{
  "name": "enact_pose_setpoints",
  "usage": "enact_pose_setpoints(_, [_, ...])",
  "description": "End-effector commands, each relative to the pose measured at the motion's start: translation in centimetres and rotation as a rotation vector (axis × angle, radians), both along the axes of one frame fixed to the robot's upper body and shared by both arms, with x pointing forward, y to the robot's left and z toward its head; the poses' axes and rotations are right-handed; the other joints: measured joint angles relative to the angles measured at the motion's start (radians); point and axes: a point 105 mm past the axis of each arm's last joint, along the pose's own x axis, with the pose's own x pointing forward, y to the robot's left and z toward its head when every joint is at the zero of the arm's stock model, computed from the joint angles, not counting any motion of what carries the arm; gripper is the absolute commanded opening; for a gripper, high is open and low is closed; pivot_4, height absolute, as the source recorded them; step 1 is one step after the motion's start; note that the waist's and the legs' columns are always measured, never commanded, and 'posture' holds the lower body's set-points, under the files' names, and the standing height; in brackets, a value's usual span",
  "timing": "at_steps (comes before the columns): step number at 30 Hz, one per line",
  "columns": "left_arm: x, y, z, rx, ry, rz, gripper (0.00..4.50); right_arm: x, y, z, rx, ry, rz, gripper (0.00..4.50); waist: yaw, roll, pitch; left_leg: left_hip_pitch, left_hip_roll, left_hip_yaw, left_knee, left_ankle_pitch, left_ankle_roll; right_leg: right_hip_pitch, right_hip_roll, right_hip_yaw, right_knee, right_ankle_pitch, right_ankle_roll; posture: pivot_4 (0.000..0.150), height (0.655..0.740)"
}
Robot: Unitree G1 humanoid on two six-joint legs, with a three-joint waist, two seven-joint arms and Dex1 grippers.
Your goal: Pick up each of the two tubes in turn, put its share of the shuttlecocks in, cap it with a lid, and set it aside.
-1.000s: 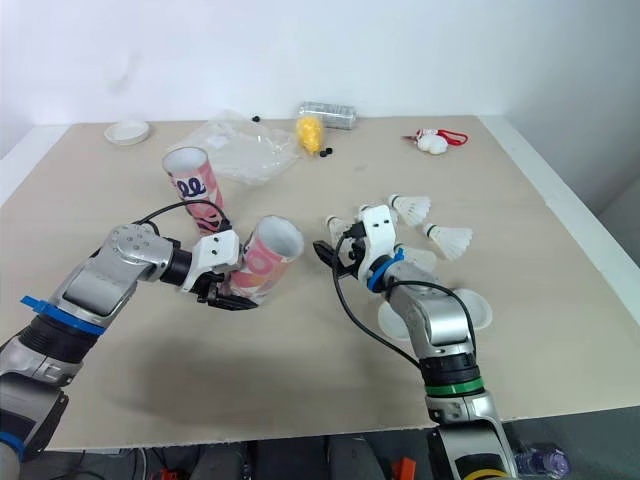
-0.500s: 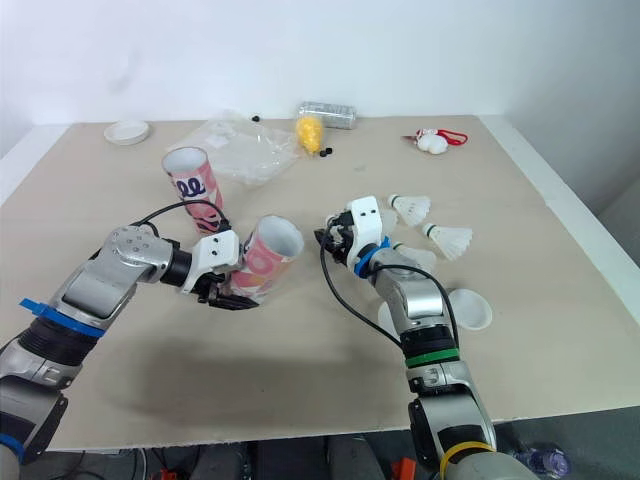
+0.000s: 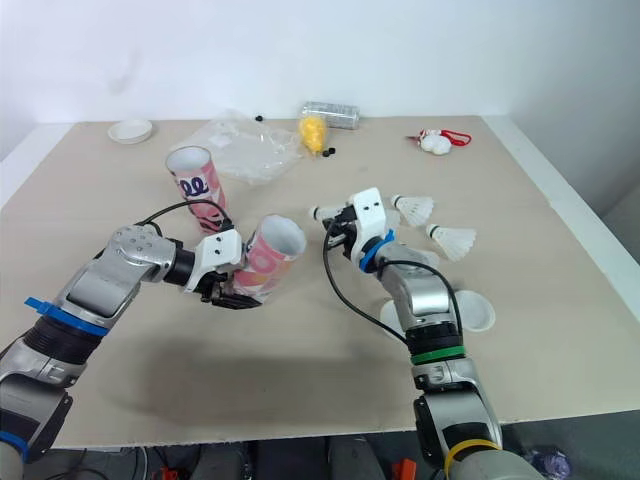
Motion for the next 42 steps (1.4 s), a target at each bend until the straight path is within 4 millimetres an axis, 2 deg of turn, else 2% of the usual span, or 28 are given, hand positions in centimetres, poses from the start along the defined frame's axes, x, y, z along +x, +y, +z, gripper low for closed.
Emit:
enact_pose_setpoints(1, [0.2,-0.2,0.3,0.011,-0.013,-0.01,3.06,-2.9,-1.0,8.4,-0.123,-0.364,0.155,0.02,0.005,0.003,0.002,-0.001,-0.001,0.0,0.0,0.0,0.0,0.0,0.0,0.0,0.0,0.0,0.0,0.15,0.74])
enact_pose_setpoints(2, [0.3,-0.3,0.3,0.008,-0.009,-0.015,3.06,-4.4,-1.5,10.1,-0.207,-0.458,0.236,0.02,0.007,0.003,0.003,-0.002,-0.001,0.0,0.0,0.0,0.0,-0.001,-0.001,0.0,0.0,-0.001,0.001,0.15,0.74])
enact_pose_setpoints(3, [0.3,-0.4,0.3,0.006,-0.007,-0.018,3.06,-5.5,-1.7,11.0,-0.266,-0.512,0.29,0.02,0.007,0.003,0.003,-0.002,-0.002,0.0,0.0,0.0,0.0,-0.001,-0.001,0.0,-0.001,-0.001,0.002,0.15,0.74])
enact_pose_setpoints(6, [0.4,-0.7,0.3,0.004,-0.001,-0.026,3.06,-7.9,-2.3,12.0,-0.416,-0.59,0.423,0.02,0.006,0.003,0.002,-0.001,-0.002,0.0,-0.001,0.0,0.0,0.0,-0.002,0.0,-0.001,-0.003,0.002,0.15,0.74])
enact_pose_setpoints(9, [0.4,-1.4,0.3,0.001,0.004,-0.05,3.06,-10.6,-3.0,12.5,-0.654,-0.67,0.597,0.02,0.007,0.004,0.003,-0.001,-0.002,-0.001,-0.002,0.0,0.0,0.0,-0.002,0.0,-0.001,-0.004,0.001,0.15,0.74])
enact_pose_setpoints(12, [0.4,-2.2,0.7,-0.016,0.003,-0.066,3.06,-11.3,-2.8,12.3,-0.768,-0.691,0.673,0.02,0.007,0.004,0.003,-0.001,-0.003,0.0,-0.002,-0.001,0.0,0.0,-0.003,0.0,-0.001,-0.004,0.002,0.15,0.74])
enact_pose_setpoints(16, [0.4,-2.6,0.8,-0.025,0.002,-0.075,3.06,-11.9,-1.8,11.4,-0.801,-0.692,0.749,0.02,0.006,0.003,0.004,-0.001,-0.003,0.0,-0.001,-0.001,-0.001,0.0,-0.003,0.0,-0.001,-0.004,0.001,0.15,0.74])
enact_pose_setpoints(22, [0.4,-3.0,1.0,-0.033,-0.003,-0.071,3.06,-11.7,-0.7,10.1,-0.846,-0.695,0.811,0.02,0.008,0.003,0.004,-0.002,-0.003,0.0,-0.001,-0.001,-0.001,0.0,-0.003,0.0,-0.001,-0.004,0.002,0.15,0.74])
enact_pose_setpoints(26, [0.3,-2.9,0.9,-0.031,-0.004,-0.069,3.06,-11.4,0.0,10.1,-0.859,-0.709,0.83,0.02,0.008,0.003,0.004,-0.002,-0.003,0.0,-0.001,-0.001,-0.001,0.0,-0.003,0.0,-0.001,-0.004,0.002,0.15,0.74])
enact_pose_setpoints(28, [0.4,-2.9,0.9,-0.031,-0.004,-0.066,3.06,-11.3,0.1,10.0,-0.874,-0.712,0.835,0.75,0.008,0.003,0.004,-0.001,-0.003,0.0,-0.001,-0.001,-0.001,0.0,-0.003,0.0,-0.001,-0.004,0.001,0.15,0.74])
enact_pose_setpoints(29, [0.4,-2.9,1.0,-0.031,-0.005,-0.065,3.06,-11.1,0.1,10.1,-0.879,-0.711,0.835,0.97,0.008,0.003,0.004,-0.001,-0.003,0.0,-0.001,-0.001,-0.001,0.0,-0.003,0.0,-0.001,-0.004,0.001,0.15,0.74])
enact_pose_setpoints(32, [0.4,-3.0,0.9,-0.031,-0.008,-0.064,3.06,-11.2,0.1,10.5,-0.856,-0.711,0.83,2.27,0.008,0.003,0.004,-0.001,-0.003,0.0,-0.001,-0.001,-0.001,0.0,-0.003,0.0,-0.001,-0.004,0.001,0.15,0.74])
enact_pose_setpoints(36, [0.3,-2.9,0.8,-0.027,-0.008,-0.063,3.06,-11.6,-0.6,12.6,-0.6,-0.633,0.719,4.24,0.011,0.003,0.004,-0.002,-0.003,0.0,-0.001,-0.001,-0.001,0.0,-0.003,0.0,-0.001,-0.004,0.001,0.15,0.74])
enact_pose_setpoints(37, [0.3,-2.8,0.8,-0.026,-0.008,-0.062,3.06,-11.5,-1.2,12.9,-0.537,-0.595,0.67,4.42,0.014,0.002,0.004,-0.002,-0.003,-0.001,-0.002,-0.001,-0.001,0.0,-0.003,0.0,-0.001,-0.004,0.0,0.15,0.74])
enact_pose_setpoints(39, [0.3,-2.7,0.8,-0.025,-0.008,-0.062,3.06,-11.3,-2.6,12.8,-0.409,-0.504,0.566,4.42,0.024,0.002,0.004,-0.002,-0.003,-0.001,-0.002,-0.001,-0.001,0.0,-0.003,-0.001,-0.001,-0.004,0.0,0.15,0.74])
enact_pose_setpoints(42, [0.4,-2.6,0.7,-0.02,-0.01,-0.062,3.06,-11.3,-4.9,11.3,-0.242,-0.352,0.419,4.42,0.03,0.002,0.004,-0.002,-0.003,-0.002,-0.002,-0.001,-0.001,0.0,-0.003,-0.001,-0.001,-0.004,-0.001,0.15,0.74])
